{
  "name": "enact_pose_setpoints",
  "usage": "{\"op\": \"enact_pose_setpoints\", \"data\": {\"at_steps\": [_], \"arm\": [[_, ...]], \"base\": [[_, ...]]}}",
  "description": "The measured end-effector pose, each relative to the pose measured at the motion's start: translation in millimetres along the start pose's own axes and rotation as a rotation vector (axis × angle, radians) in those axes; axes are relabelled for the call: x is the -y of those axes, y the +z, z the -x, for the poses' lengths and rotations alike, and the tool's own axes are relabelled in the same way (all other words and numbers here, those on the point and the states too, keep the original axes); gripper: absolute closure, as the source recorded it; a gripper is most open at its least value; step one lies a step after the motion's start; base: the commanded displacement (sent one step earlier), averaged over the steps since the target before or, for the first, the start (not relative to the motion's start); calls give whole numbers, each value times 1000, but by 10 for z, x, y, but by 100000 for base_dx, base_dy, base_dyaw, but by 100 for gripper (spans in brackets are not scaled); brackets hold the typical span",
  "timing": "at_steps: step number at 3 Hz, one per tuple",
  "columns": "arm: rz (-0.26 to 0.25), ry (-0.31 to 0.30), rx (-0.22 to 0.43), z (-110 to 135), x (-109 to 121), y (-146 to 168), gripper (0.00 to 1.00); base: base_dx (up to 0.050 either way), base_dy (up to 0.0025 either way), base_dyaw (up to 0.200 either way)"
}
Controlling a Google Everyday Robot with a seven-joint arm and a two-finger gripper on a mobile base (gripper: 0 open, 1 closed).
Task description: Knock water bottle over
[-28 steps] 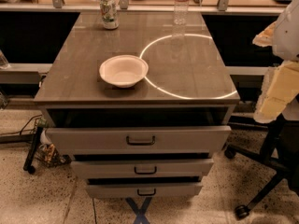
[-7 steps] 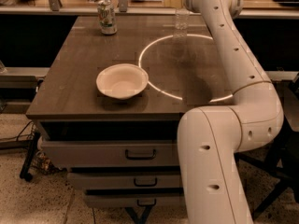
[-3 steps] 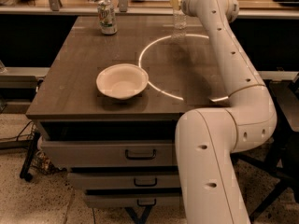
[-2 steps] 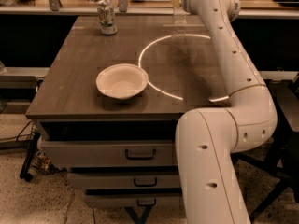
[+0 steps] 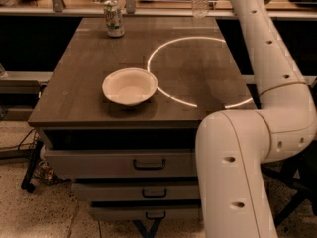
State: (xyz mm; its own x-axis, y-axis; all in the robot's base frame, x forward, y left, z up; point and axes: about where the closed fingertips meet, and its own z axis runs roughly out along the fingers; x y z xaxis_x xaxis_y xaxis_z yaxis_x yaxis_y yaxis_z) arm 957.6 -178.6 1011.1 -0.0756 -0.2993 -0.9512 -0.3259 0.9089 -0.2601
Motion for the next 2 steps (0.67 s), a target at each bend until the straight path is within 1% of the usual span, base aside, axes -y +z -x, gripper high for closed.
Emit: {"op": "enact_pose_setpoints", "data": {"at_steps": [1, 2], "arm": [[17, -115, -159, 50, 105, -472, 100], [62, -177, -322, -130, 71, -811, 100]], "base": [[0, 0, 0], [0, 0, 0]]}}
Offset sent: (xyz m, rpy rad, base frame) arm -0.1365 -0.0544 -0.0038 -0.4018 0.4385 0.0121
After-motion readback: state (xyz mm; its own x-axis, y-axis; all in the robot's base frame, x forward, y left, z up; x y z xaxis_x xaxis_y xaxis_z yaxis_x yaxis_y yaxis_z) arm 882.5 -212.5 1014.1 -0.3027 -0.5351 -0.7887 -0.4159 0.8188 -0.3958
